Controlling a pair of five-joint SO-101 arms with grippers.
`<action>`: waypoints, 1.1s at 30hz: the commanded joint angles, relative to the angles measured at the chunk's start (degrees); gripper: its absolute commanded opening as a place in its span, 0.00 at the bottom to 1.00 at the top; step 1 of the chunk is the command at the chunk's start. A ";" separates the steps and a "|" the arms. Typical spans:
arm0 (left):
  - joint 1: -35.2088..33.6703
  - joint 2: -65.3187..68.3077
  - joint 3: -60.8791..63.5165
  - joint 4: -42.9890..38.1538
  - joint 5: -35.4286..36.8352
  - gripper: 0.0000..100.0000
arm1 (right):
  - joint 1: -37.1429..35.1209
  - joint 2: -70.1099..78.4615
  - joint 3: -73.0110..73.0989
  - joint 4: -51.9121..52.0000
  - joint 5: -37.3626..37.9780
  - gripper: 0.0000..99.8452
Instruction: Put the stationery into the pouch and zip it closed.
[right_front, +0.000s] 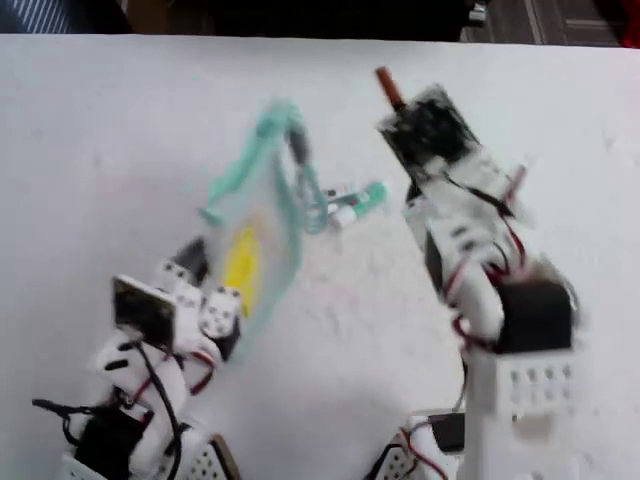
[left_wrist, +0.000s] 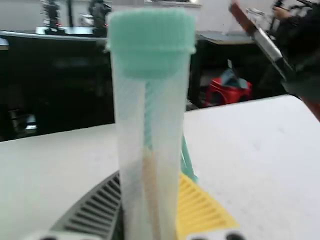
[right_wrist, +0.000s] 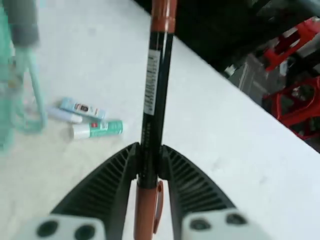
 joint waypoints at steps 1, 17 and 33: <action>10.77 -0.57 -1.85 3.69 -4.75 0.02 | 1.89 -9.89 -0.79 0.92 -3.69 0.02; 22.81 -0.57 -1.58 8.97 -6.95 0.02 | -14.64 -21.67 -4.22 -7.69 -21.89 0.02; 14.73 -0.57 3.52 2.90 -6.33 0.09 | -30.99 -15.96 2.46 -10.95 -25.05 0.02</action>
